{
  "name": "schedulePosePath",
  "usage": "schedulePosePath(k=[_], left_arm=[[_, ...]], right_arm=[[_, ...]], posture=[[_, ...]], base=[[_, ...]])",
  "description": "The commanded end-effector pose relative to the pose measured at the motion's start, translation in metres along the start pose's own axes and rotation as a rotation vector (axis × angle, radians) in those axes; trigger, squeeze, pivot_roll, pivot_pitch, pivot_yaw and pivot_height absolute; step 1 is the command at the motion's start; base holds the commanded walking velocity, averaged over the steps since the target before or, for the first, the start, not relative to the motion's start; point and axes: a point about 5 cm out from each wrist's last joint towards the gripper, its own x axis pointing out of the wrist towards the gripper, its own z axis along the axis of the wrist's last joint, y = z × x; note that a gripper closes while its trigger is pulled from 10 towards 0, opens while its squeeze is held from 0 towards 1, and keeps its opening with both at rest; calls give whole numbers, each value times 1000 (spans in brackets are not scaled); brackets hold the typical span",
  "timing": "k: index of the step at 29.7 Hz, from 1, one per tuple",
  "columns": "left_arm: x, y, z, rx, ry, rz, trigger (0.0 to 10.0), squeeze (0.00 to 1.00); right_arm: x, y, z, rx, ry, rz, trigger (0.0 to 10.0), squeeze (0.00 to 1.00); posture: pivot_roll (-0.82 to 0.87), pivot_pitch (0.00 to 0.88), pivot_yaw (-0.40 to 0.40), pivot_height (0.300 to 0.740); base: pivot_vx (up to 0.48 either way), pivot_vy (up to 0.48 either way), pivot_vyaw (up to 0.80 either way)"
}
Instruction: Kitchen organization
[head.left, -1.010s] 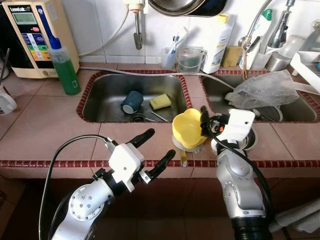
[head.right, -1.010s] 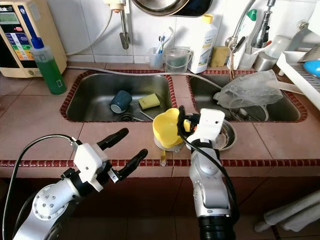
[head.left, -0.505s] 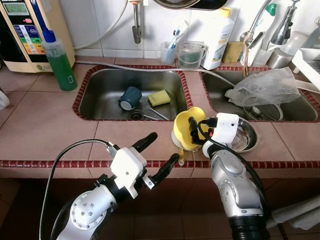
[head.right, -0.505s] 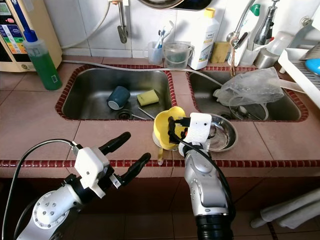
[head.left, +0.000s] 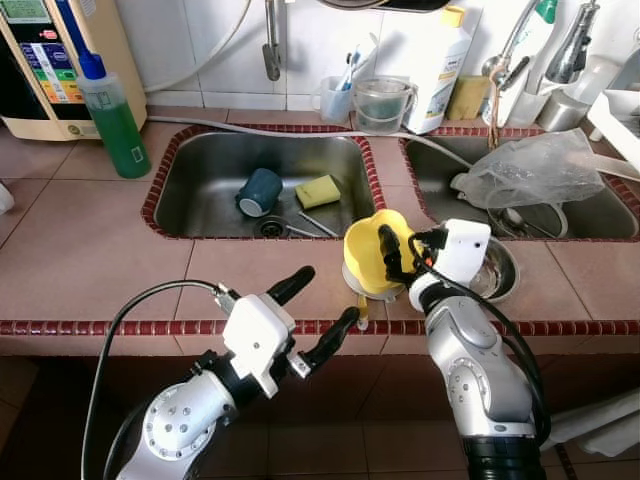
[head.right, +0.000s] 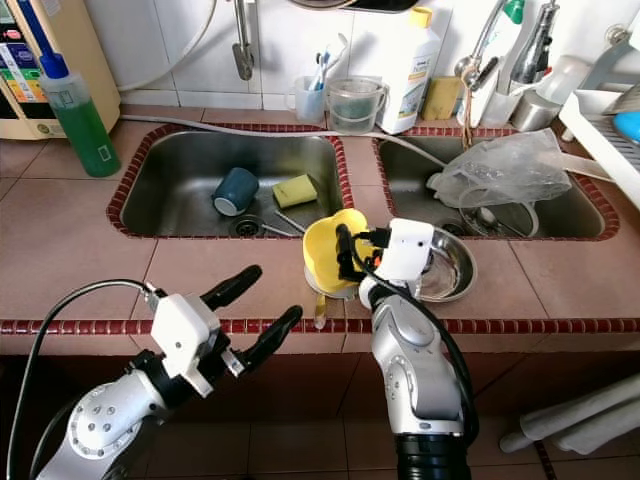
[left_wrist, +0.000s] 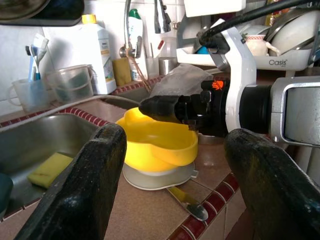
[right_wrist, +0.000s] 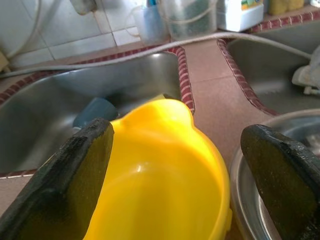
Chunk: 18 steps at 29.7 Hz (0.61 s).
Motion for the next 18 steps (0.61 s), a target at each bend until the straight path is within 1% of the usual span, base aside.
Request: schedulePosePath(k=[1, 2, 3, 4, 7, 8, 9, 10, 12, 13, 14, 15, 16, 17, 18], left_arm=[[2, -2, 3, 4, -8, -13, 10000, 0], [2, -2, 3, 4, -8, -14, 10000, 0], [2, -2, 4, 5, -10, -16, 10000, 0], [2, -2, 4, 5, -10, -16, 10000, 0], [2, -2, 3, 5, -10, -17, 10000, 0], [3, -2, 3, 4, -11, -18, 10000, 0], [3, -3, 3, 4, -11, -19, 10000, 0], [3, -3, 4, 4, -12, -19, 10000, 0], [3, -3, 4, 3, -13, -21, 10000, 0], [3, -4, 4, 2, -14, -22, 10000, 0], [3, -4, 4, 2, -14, -22, 10000, 0], [3, -4, 4, 0, -14, -22, 10000, 0], [4, -4, 4, -1, -15, -24, 10000, 0], [3, -4, 4, -1, -15, -24, 10000, 0], [3, -4, 4, -2, -15, -24, 10000, 0]], right_arm=[[-1, -3, -1, 10, 5, -22, 8196, 0], [-1, -3, -1, 9, 5, -21, 8196, 0], [-2, -4, -2, 20, 13, -25, 5137, 0], [-2, -4, -2, 22, 14, -25, 5569, 0], [-3, -4, -4, 32, 32, -32, 5804, 0], [-3, -5, -6, 33, 43, -40, 7843, 0], [-3, -6, -8, 33, 55, -49, 7843, 0], [-3, -6, -8, 37, 59, -51, 7216, 0], [-4, -7, -10, 37, 67, -58, 7176, 0], [-4, -9, -12, 40, 77, -66, 6667, 0], [-4, -9, -12, 40, 77, -66, 6667, 0], [-4, -9, -13, 40, 79, -67, 2588, 0], [-5, -11, -15, 51, 96, -84, 2392, 0], [-5, -11, -15, 50, 91, -79, 706, 0], [-5, -11, -15, 48, 85, -74, 706, 0]], posture=[[-40, 89, -17, 740], [-40, 89, -17, 740], [-40, 85, -17, 740], [-40, 85, -18, 740], [-40, 82, -19, 740], [-39, 82, -18, 740], [-40, 81, -18, 740], [-40, 81, -17, 740], [-40, 82, -17, 740], [-42, 83, -16, 740], [-42, 83, -16, 740], [-42, 83, -16, 740], [-41, 84, -16, 740], [-41, 86, -16, 740], [-41, 86, -16, 740]], base=[[0, 0, 0], [0, 0, 0], [0, 0, 0], [0, 0, 0], [0, 0, 0], [0, 0, 0], [0, 0, 0], [0, 0, 0], [0, 0, 0], [0, 0, 0], [0, 0, 0], [0, 0, 0], [0, 0, 0], [0, 0, 0], [0, 0, 0]])
